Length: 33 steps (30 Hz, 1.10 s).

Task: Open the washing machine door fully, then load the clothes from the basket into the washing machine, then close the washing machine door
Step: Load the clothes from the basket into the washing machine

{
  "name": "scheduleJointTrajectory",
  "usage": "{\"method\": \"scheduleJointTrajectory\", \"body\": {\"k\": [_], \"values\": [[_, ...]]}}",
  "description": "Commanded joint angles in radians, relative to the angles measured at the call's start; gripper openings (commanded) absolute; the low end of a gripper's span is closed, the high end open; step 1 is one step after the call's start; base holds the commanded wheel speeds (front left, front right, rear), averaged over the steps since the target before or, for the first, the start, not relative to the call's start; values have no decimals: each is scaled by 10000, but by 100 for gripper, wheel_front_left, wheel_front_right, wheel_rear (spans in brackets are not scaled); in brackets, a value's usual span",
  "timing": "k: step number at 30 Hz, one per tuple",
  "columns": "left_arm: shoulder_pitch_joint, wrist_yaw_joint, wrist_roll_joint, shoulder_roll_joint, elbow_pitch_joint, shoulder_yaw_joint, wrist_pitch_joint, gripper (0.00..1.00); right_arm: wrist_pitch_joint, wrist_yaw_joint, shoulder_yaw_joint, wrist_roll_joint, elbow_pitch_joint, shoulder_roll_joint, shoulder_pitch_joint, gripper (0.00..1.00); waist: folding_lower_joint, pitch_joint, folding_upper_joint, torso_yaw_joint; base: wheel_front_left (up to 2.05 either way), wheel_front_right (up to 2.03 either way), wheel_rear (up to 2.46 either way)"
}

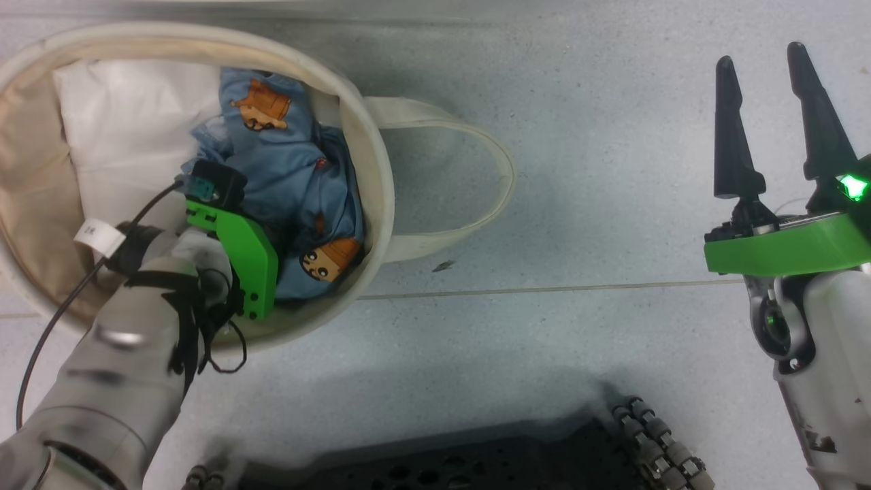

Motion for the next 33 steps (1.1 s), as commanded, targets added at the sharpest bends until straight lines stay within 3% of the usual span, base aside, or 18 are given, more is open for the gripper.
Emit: {"method": "scheduleJointTrajectory", "body": {"k": [1, 2, 12, 18, 23, 27, 33], "values": [[24, -54, -17, 325, 89, 51, -83, 49, -122, 2, 86, -73, -328, -13, 552, 100, -1, 16, 0, 1, 0, 0, 0], [-24, -54, -30, 299, 127, 14, -189, 0, -122, 2, 90, -81, -338, -11, 550, 100, -1, 16, 0, 1, 0, 0, 0], [-9, -54, -600, 61, 60, -26, -2029, 0, -122, 2, 132, 34, -182, 110, 449, 100, -1, -560, 0, 244, 0, 0, 0], [578, -54, -1215, 49, -489, -79, -3142, 0, -122, 2, 347, 324, 219, 410, 410, 100, -1, -1567, 0, 453, 0, 0, 0], [1146, -54, -1589, 250, -1118, 80, -3461, 0, -122, 2, 512, 624, 716, 628, 552, 100, -1, -2672, 0, 590, 0, 0, 0], [1762, -54, -1369, 653, -2357, 997, -3473, 0, -122, 2, 647, 894, 1080, 789, 806, 100, -1, -3701, 0, 646, 0, 0, 0], [3378, -54, -276, 1046, -4328, 3171, -3475, 0, -122, 2, 813, 1277, 1640, 879, 1437, 100, -1, -5269, 0, 682, 0, 0, 0]]}}
